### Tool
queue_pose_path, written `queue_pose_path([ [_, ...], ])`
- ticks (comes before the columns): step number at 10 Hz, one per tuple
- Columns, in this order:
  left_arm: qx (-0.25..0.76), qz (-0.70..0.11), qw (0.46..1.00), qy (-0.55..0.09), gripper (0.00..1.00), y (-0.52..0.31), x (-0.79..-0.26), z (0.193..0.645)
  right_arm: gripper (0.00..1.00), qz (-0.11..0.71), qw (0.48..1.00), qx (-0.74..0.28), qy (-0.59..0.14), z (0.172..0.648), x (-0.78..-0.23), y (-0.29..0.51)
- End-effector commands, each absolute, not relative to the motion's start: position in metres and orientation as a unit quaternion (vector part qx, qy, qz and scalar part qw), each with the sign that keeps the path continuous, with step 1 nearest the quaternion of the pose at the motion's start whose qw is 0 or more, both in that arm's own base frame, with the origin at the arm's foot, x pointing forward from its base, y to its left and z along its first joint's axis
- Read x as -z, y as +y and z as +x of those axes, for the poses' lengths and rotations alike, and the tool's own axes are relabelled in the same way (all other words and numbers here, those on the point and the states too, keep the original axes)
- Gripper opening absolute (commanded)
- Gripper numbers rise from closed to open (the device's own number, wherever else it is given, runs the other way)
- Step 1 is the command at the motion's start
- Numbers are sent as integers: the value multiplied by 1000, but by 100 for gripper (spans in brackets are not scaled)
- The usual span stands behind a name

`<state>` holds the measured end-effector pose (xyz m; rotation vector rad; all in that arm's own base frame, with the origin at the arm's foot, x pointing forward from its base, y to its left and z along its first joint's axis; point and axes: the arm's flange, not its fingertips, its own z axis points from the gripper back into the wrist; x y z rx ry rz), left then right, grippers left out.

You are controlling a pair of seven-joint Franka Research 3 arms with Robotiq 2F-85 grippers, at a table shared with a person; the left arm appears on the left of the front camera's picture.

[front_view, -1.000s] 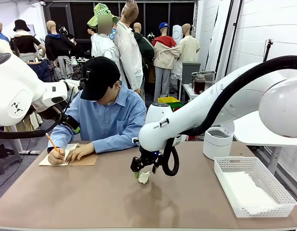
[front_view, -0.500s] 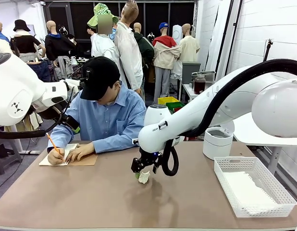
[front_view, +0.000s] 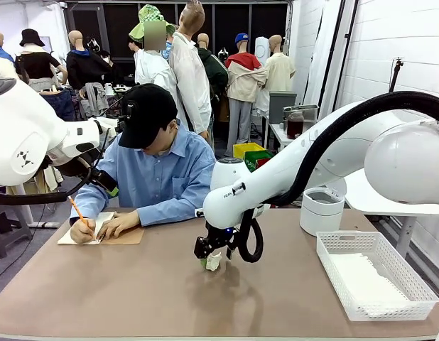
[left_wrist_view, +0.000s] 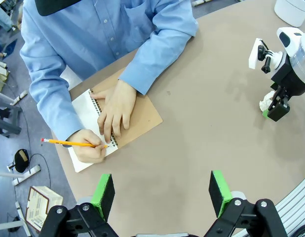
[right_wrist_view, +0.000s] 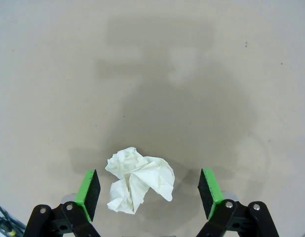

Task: Sort the paper based on its condition.
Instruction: If a person hands you a paper, place it in the Organizing basket , and if it's crumpled, put it in the Trash can.

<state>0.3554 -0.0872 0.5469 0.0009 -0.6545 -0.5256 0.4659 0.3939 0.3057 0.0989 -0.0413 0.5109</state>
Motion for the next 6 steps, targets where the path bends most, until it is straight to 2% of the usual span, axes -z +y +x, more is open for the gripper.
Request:
queue_pose_path([
  [1, 254, 0, 914, -318, 100, -86, -547, 356, 84, 25, 970, -241, -20, 471, -306, 402],
  [2, 254, 0, 914, -318, 100, -86, -547, 356, 67, 25, 970, -242, -29, 471, -305, 402],
  [6, 254, 0, 914, -318, 100, -86, -547, 356, 67, 34, 964, -257, -54, 474, -301, 406],
])
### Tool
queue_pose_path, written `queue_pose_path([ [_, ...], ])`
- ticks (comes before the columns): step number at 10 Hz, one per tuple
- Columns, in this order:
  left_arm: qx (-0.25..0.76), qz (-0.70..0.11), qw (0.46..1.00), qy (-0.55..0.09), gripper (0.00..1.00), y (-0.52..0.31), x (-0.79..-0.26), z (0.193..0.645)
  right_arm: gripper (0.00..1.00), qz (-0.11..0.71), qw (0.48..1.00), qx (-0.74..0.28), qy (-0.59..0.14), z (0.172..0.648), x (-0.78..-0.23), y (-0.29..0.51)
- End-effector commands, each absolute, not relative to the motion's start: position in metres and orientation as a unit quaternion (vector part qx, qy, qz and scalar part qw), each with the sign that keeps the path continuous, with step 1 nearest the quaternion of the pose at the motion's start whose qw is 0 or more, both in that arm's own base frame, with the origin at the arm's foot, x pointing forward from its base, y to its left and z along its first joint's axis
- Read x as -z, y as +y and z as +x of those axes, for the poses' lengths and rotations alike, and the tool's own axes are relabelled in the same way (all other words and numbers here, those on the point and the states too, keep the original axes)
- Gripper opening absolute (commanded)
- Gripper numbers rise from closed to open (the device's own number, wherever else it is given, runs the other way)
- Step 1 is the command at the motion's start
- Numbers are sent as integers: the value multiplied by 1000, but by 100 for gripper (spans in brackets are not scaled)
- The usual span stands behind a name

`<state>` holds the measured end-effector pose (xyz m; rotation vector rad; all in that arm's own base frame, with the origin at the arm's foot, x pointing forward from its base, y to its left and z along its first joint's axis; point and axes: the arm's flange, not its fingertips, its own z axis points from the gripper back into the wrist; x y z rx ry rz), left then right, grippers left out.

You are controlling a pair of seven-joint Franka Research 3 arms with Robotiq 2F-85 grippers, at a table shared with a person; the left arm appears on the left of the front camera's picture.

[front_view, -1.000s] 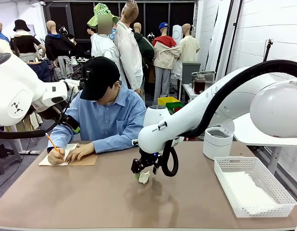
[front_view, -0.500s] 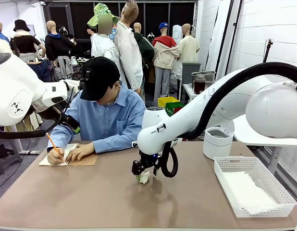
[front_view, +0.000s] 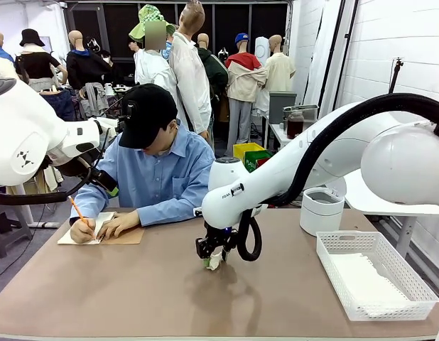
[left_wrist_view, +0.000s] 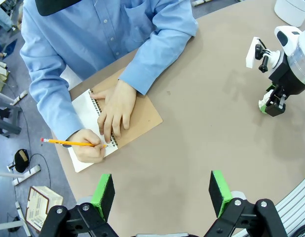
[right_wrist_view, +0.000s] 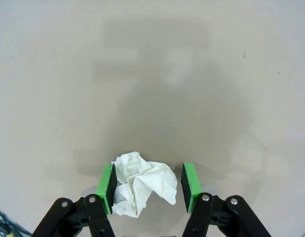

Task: Sort the paper based on its condition.
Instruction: If a person hands you a paper, place it in the Organizing basket , and if it's crumpled, put it in the Trash can.

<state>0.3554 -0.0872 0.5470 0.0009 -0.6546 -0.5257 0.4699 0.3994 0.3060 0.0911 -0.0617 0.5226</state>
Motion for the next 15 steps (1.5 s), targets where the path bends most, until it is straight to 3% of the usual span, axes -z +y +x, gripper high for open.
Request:
queue_pose_path([
  [1, 254, 0, 914, -318, 100, -86, -547, 356, 67, 38, 963, -261, -55, 475, -300, 407],
  [3, 254, 0, 914, -318, 100, -86, -547, 356, 29, 40, 963, -258, -59, 475, -302, 407],
  [10, 254, 0, 914, -318, 100, -86, -547, 356, 29, 25, 969, -245, -35, 473, -334, 404],
  [15, 254, 0, 914, -318, 100, -86, -547, 356, 29, -1, 989, -107, -106, 488, -418, 330],
])
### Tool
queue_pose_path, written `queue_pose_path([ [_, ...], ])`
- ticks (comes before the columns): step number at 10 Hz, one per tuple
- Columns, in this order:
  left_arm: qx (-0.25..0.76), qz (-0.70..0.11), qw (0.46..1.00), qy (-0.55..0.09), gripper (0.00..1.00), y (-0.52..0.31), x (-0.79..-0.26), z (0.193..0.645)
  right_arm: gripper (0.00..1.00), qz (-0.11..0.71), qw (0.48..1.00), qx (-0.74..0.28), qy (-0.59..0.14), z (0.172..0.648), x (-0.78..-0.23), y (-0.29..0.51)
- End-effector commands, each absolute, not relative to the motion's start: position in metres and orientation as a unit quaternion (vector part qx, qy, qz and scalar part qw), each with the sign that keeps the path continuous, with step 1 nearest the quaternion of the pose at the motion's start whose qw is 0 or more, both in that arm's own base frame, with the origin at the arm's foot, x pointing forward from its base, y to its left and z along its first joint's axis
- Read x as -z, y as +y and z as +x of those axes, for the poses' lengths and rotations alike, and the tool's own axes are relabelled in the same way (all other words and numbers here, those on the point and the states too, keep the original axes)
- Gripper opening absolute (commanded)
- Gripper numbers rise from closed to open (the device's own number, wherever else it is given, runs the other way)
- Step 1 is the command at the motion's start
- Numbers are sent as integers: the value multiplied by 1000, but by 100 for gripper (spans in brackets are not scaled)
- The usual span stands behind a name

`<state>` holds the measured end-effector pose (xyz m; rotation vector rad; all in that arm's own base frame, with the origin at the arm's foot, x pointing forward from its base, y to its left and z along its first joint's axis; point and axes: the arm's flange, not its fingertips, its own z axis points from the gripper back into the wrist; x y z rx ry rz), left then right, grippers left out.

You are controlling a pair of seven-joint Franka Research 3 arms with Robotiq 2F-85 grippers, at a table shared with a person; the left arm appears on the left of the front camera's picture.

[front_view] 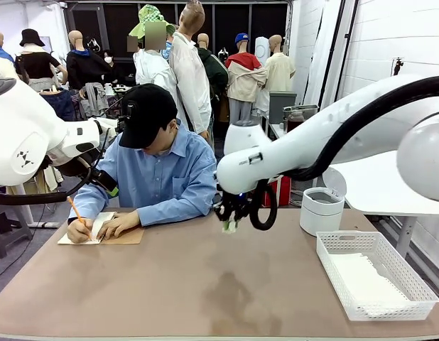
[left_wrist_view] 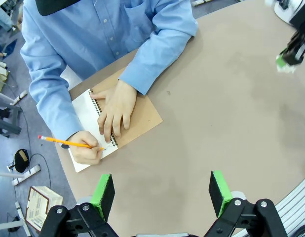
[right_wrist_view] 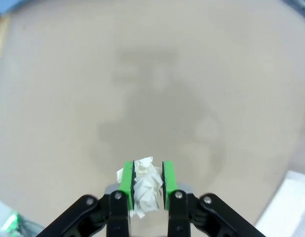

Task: Sort the paper based on its condition.
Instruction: If a person hands you a paper, place it in the Organizing basket , and if it's crumpled, put it in the Trash can.

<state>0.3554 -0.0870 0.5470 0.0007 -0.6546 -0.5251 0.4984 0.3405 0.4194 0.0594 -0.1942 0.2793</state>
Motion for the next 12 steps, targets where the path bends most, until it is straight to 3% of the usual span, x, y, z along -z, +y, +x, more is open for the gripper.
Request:
queue_pose_path([
  [1, 254, 0, 914, -318, 100, -86, -547, 356, 29, -8, 990, -79, -114, 493, -431, 313],
  [4, 254, 0, 914, -318, 100, -86, -547, 356, 29, -32, 990, -8, -135, 504, -453, 276],
  [12, 254, 0, 914, -318, 100, -86, -547, 356, 29, -18, 990, -21, -140, 510, -460, 269],
])
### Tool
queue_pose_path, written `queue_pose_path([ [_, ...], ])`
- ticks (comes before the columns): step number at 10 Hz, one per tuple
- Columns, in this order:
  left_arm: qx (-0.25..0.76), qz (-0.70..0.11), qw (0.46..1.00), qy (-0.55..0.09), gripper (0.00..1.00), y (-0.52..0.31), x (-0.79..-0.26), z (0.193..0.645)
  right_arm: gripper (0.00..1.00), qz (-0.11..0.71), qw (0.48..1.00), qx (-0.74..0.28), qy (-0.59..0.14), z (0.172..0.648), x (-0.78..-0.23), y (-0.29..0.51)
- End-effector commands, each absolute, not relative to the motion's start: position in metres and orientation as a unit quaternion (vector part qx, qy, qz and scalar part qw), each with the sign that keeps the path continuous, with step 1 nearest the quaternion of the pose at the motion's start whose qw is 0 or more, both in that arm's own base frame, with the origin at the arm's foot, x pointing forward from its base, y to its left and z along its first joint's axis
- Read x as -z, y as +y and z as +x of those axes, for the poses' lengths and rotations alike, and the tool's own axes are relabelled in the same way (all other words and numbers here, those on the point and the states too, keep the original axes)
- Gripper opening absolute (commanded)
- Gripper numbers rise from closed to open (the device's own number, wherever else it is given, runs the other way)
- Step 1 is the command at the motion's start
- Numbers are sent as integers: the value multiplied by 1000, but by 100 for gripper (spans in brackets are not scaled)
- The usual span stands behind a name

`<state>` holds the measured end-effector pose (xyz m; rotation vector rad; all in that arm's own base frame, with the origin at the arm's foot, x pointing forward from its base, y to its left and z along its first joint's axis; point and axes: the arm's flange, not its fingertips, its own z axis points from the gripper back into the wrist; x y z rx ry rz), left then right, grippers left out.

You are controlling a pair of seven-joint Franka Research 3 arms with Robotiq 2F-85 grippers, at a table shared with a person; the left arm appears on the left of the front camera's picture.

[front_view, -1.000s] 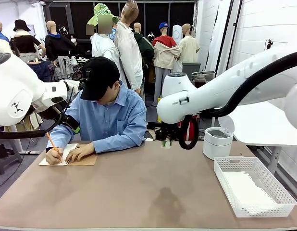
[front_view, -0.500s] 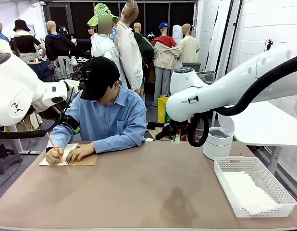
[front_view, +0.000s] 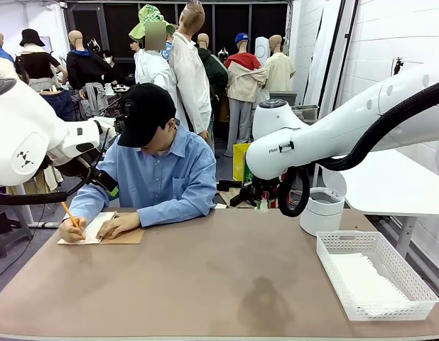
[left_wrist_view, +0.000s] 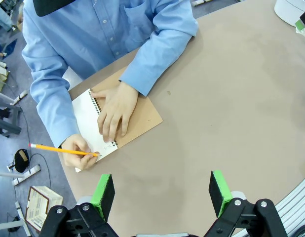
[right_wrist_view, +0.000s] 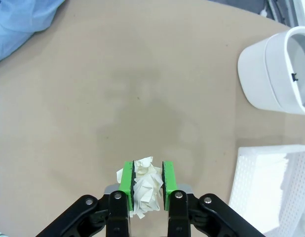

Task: Sort the paper based on its condition.
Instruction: If a person hands you a paper, place it in the Organizing basket , and if it's crumpled, put it in the Trash can.

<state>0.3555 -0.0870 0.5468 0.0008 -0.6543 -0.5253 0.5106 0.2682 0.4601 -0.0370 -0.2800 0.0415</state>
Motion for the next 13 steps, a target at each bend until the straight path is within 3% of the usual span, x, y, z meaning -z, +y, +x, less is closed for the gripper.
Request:
queue_pose_path([
  [1, 254, 0, 914, -318, 100, -86, -547, 356, 29, -29, 986, 28, -162, 519, -464, 260],
  [5, 254, 0, 914, -318, 100, -86, -547, 356, 29, -155, 925, 225, -264, 551, -501, 210],
  [13, 254, 0, 914, -318, 100, -86, -547, 356, 29, -156, 883, 344, -278, 590, -490, 154],
])
